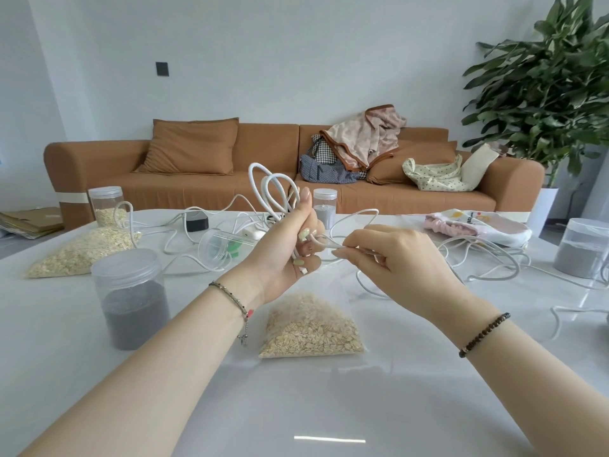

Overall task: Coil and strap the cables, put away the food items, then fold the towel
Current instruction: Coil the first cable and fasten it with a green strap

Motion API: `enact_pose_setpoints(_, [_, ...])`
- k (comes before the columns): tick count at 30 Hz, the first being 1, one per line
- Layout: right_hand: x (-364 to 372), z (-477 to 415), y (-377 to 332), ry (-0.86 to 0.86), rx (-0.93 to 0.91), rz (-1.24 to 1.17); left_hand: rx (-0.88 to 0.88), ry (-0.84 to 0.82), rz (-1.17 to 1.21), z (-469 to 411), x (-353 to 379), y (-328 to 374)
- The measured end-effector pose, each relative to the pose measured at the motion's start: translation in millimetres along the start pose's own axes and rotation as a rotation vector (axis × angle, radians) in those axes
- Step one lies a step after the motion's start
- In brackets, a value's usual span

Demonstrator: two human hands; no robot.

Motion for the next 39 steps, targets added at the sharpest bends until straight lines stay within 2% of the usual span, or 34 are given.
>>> enact_pose_setpoints(4, [-2, 0, 4, 0.01, 0.031, -0.009, -0.02, 0.01, 0.134, -5, -6, -1])
enact_pose_setpoints(9, [-4, -1, 6, 0.021, 0.05, 0.004, -0.076, 0.021, 0.438, -9, -8, 4])
enact_pose_setpoints(15, [-3, -1, 9, 0.015, 0.091, -0.1, -0.007, 0.183, 0.68, -15, -28, 17])
enact_pose_setpoints(18, [0, 0, 7, -0.016, 0.045, -0.109, 0.031, 0.275, 0.757, -18, -45, 19])
enact_pose_setpoints(21, [-2, 1, 2, -0.019, -0.039, -0.019, 0.026, 0.294, 0.71, -19, -49, 15])
enact_pose_setpoints(29, [-7, -4, 8, 0.002, -0.119, 0.082, -0.099, 0.126, 0.451, -14, -21, 5])
enact_pose_setpoints(35, [-9, -5, 10, 0.041, -0.133, 0.143, -0.201, 0.02, 0.114, -2, -4, -16])
enact_pose_setpoints(39, [-11, -5, 8, 0.042, -0.136, 0.101, -0.274, -0.054, 0.068, 4, 4, -28])
Point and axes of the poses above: each hand's wrist, its own z-axis away from the middle knuckle, its own x-axis out of the palm, y = z × x, the point moved 10 cm from there along -z, towards the middle knuckle, and after that the axes turned 11 degrees about y, right-handed, at the moved point
